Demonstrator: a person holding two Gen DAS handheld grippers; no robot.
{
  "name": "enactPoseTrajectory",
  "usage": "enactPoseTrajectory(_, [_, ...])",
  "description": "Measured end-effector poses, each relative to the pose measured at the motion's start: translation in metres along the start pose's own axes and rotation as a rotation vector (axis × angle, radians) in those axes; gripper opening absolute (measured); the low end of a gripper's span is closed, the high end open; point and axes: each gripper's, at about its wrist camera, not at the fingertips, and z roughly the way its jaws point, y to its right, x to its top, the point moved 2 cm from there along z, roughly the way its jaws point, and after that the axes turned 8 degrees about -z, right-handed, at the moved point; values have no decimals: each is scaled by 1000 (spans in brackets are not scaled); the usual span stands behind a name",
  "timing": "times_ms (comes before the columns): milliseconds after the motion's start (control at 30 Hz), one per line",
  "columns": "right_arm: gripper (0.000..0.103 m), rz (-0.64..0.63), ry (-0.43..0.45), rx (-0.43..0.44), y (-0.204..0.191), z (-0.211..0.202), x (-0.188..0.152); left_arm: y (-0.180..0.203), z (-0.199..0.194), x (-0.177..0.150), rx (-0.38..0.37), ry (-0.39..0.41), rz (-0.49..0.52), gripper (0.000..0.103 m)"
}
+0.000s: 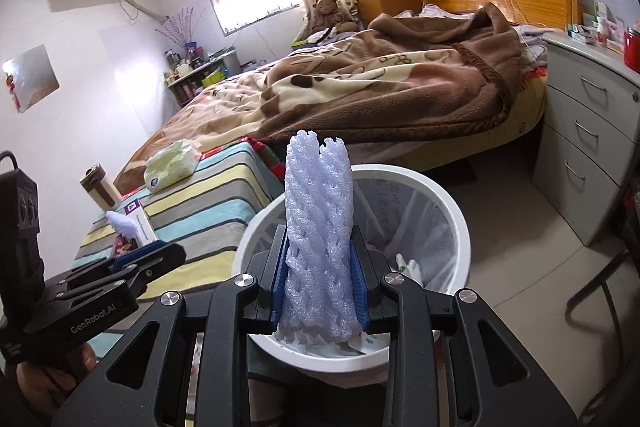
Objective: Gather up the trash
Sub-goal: 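Carry paper cup and foam sleeve over the white bin and open both tools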
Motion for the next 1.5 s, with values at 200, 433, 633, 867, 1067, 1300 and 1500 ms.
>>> enactPoseTrajectory(200, [29, 16, -9, 18, 2, 1, -7, -22, -1, -26, -8, -70, -65, 32])
enactPoseTrajectory(433, [29, 15, -26, 43, 0, 4, -13, -35, -5, -58, -9, -130, -143, 61])
enactPoseTrajectory(633, [29, 9, -35, 51, -1, 3, -17, -21, 11, -75, -36, -188, -129, 61])
enactPoseTrajectory(867, [29, 8, -44, 51, -1, 4, -19, -8, 20, -79, -16, -197, -79, 26])
enactPoseTrajectory(1067, [29, 16, -33, 47, 3, 3, -17, 1, 15, -71, -13, -166, -40, 27])
enactPoseTrajectory(1300, [29, 29, -23, 28, 11, 4, -13, 15, 9, -42, -38, -102, -16, 27])
enactPoseTrajectory(1500, [29, 22, -21, -1, 20, 6, -8, 36, 21, -15, -61, -71, 21, 27])
